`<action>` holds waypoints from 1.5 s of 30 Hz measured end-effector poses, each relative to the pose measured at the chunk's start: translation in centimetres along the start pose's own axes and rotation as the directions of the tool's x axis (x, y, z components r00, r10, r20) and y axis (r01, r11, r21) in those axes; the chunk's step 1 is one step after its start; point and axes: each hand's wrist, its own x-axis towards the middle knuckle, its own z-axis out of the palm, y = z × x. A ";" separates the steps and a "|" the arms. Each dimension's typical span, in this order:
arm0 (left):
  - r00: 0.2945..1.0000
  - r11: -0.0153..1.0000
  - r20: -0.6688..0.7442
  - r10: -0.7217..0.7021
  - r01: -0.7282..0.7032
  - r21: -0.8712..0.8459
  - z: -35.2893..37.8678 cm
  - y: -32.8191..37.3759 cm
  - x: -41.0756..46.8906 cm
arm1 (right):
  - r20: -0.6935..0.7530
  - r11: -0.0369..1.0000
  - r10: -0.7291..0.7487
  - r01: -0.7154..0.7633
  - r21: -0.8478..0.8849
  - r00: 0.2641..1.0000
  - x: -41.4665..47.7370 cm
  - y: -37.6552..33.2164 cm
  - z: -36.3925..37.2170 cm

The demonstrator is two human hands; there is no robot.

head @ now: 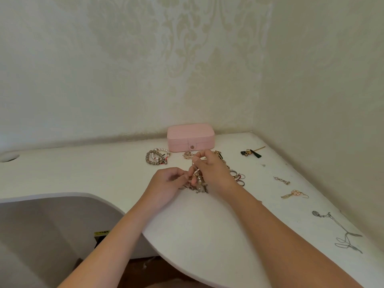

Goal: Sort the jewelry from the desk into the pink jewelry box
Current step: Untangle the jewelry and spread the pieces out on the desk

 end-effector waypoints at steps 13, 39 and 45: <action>0.975 0.949 0.221 -0.012 0.081 -0.305 0.7 0.5 0.1 | 0.044 0.999 -0.018 0.016 0.038 0.999 0.1 -1.1 -0.5; 0.963 0.776 0.008 -0.271 0.223 -0.591 -2.5 0.2 1.3 | 0.209 0.958 -0.014 0.073 -0.278 0.978 -0.6 -1.4 -0.9; 0.960 0.822 -0.080 -0.269 0.185 -0.538 -2.2 -0.2 1.5 | 0.049 0.966 -0.023 0.035 -0.257 0.999 -0.4 -1.1 -1.1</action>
